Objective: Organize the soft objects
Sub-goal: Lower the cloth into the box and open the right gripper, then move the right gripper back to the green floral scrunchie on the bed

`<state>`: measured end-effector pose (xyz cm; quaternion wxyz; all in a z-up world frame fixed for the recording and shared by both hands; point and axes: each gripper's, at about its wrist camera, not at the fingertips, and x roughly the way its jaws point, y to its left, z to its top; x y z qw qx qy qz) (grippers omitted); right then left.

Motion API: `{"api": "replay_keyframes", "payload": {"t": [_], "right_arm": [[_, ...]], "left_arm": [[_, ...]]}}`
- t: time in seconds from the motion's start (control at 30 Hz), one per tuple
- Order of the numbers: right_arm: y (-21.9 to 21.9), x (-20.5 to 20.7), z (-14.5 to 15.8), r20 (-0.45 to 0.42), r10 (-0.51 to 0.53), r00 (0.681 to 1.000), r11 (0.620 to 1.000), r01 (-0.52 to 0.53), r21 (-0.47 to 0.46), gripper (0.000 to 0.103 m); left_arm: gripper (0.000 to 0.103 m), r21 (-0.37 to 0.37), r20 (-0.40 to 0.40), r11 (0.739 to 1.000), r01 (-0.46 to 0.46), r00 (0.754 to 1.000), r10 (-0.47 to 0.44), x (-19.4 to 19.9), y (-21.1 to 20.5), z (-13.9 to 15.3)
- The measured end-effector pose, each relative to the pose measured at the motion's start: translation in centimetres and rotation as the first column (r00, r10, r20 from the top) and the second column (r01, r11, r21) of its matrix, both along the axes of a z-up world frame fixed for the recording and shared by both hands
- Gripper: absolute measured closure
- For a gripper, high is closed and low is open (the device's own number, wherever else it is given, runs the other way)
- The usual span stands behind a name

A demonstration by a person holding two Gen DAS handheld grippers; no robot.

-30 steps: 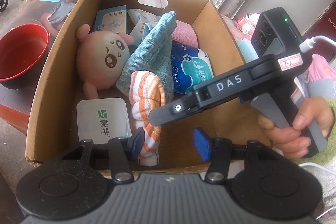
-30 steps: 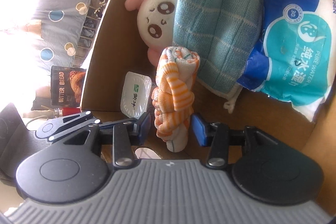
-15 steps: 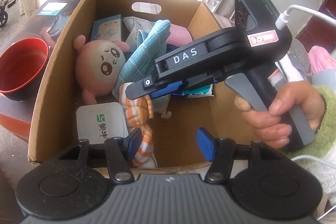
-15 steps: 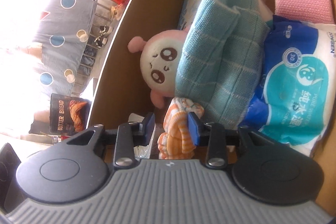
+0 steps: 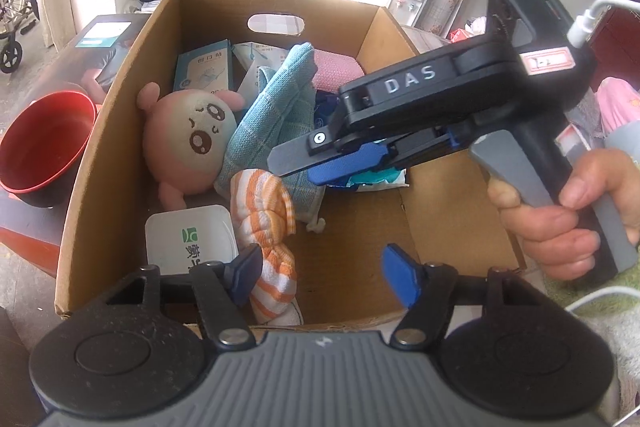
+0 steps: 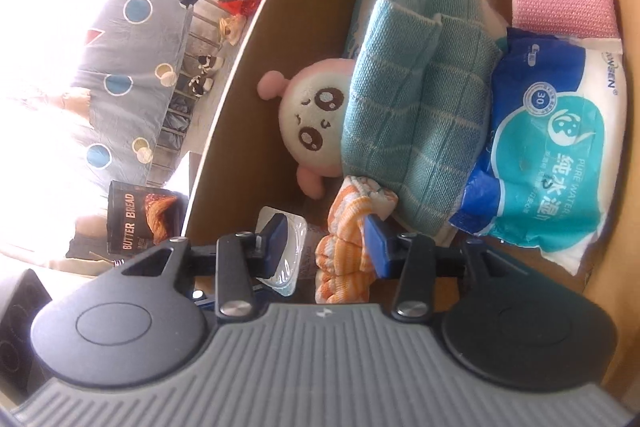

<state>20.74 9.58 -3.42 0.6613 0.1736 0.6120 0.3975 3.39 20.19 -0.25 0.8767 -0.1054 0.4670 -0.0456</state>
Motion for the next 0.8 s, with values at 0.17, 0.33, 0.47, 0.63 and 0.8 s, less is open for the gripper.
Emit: {"api": "replay_keyframes", "payload": {"t": [0.17,0.33,0.47,0.63,0.8], "right_arm": [[-5.9,-1.7,4.0,0.085,-0.092,0.992,0.99,0.082,0.114,0.053],[-14.3,-4.6,7.2,0.184,-0.243,0.952,0.961,0.211,0.178,0.048],[-22.3,-8.1,8.6,0.276,-0.403,0.873,0.914,0.37,0.166,0.043],[-30.7,-12.6,8.4,0.372,-0.564,0.737,0.814,0.572,0.1,0.038],[-35.5,-16.5,5.3,0.432,-0.623,0.653,0.723,0.691,-0.001,0.032]], "left_arm": [[0.029,0.045,0.096,0.999,0.029,0.995,-0.033,-0.6,-2.2,1.7],[0.027,0.071,0.187,0.992,0.101,0.976,-0.113,-0.4,-5.4,3.2],[0.027,0.071,0.221,0.981,0.179,0.956,-0.191,0.6,-8.7,4.0],[0.027,0.075,0.238,0.955,0.287,0.925,-0.297,2.1,-14.1,4.2],[0.027,0.079,0.24,0.923,0.378,0.891,-0.385,4.0,-19.5,3.8]]}}
